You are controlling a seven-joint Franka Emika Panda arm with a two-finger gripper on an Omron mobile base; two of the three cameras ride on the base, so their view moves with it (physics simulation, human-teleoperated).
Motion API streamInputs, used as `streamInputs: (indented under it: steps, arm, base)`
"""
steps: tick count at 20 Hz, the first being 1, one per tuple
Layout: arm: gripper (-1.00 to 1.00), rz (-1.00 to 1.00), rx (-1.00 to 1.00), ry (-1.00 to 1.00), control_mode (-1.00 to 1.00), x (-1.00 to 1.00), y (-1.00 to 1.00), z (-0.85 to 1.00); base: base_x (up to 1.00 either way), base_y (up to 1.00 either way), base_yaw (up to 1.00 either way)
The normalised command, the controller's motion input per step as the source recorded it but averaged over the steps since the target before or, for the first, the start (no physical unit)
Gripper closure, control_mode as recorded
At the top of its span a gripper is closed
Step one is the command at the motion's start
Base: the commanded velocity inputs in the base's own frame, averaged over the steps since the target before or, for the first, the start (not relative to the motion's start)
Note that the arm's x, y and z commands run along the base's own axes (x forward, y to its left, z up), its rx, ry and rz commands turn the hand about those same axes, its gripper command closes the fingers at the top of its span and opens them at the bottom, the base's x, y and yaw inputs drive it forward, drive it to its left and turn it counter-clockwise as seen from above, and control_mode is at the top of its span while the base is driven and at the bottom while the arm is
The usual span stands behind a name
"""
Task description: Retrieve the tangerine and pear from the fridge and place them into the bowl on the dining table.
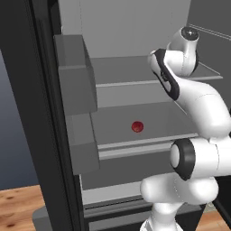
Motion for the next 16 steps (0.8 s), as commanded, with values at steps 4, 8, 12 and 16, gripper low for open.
streamInputs:
  steps: [4,8,12,16]
  arm:
    - [-1.00,0.00,0.00,0.00,-1.00,0.51,-0.04,0.01]
    - [-1.00,0.00,0.00,0.00,-1.00,0.34,0.00,-0.01]
    - [-1.00,0.00,-0.02,0.00,-1.00,0.11,0.00,-0.10]
    - [-1.00,0.00,-0.05,0.00,-1.00,0.00,0.00,-0.18]
  base:
    - [0.00,0.00,0.00]
    - [0.00,0.00,0.00]
    - [0.00,0.00,0.00]
    - [0.00,0.00,0.00]
